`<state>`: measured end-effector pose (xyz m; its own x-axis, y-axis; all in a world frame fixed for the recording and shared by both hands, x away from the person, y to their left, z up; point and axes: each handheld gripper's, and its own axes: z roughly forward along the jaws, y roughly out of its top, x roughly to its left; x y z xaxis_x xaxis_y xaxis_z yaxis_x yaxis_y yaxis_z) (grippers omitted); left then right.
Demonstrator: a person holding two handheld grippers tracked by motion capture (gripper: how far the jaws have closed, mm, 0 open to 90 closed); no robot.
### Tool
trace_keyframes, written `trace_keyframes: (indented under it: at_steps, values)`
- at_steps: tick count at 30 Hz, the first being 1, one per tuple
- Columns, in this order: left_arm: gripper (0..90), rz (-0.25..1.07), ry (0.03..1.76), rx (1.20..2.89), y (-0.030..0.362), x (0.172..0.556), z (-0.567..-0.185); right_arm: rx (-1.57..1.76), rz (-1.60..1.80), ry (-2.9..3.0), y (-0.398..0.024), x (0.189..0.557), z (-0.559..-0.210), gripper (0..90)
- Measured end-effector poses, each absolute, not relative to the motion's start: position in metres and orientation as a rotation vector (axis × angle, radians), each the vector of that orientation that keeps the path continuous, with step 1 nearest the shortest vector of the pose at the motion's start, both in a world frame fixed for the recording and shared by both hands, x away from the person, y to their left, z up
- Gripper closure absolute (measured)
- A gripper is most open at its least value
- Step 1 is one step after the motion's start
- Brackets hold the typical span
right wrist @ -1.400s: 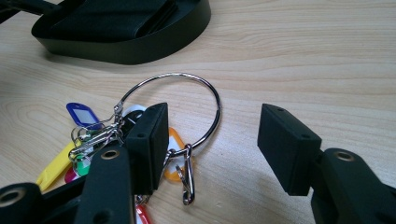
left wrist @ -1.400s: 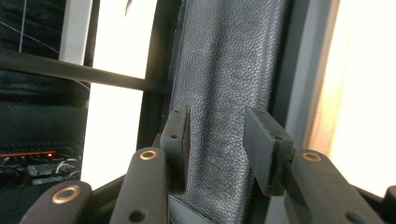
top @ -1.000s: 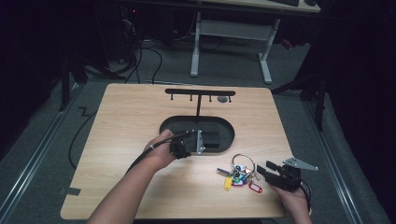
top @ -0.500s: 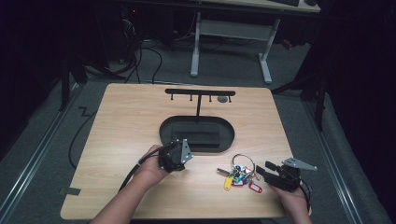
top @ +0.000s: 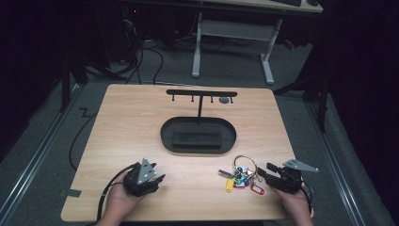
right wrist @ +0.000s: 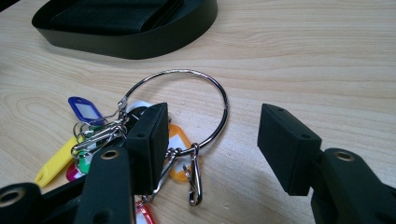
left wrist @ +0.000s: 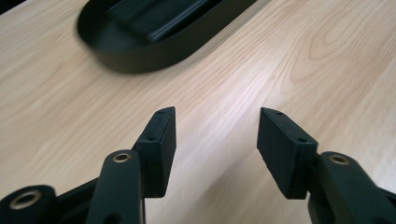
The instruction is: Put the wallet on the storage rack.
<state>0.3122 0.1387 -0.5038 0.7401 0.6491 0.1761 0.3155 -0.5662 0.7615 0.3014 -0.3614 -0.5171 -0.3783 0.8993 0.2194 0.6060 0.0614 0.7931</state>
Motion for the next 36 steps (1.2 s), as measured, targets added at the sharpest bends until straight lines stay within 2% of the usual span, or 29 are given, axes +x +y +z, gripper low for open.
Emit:
trace_keyframes:
  at_steps: [5,15,19,29,36]
  values:
    - [44.7,0.676,0.774,2.156,0.167,0.295,-0.510,1.506,1.238,2.012,-0.362,0.301,-0.517,43.4]
    - [39.8,0.622,0.807,2.103,0.177,0.302,-0.512,1.486,1.183,2.053,-0.351,0.305,-0.518,44.5]
    - [39.8,0.616,0.788,2.114,0.177,0.302,-0.514,1.486,1.131,2.131,-0.336,0.309,-0.512,49.7]
    - [39.7,0.560,0.738,2.125,0.170,0.304,-0.518,1.413,0.754,2.436,-0.293,0.333,-0.477,50.2]
    - [38.5,0.577,0.625,2.165,0.156,0.299,-0.517,1.344,0.452,2.618,-0.261,0.358,-0.463,49.4]
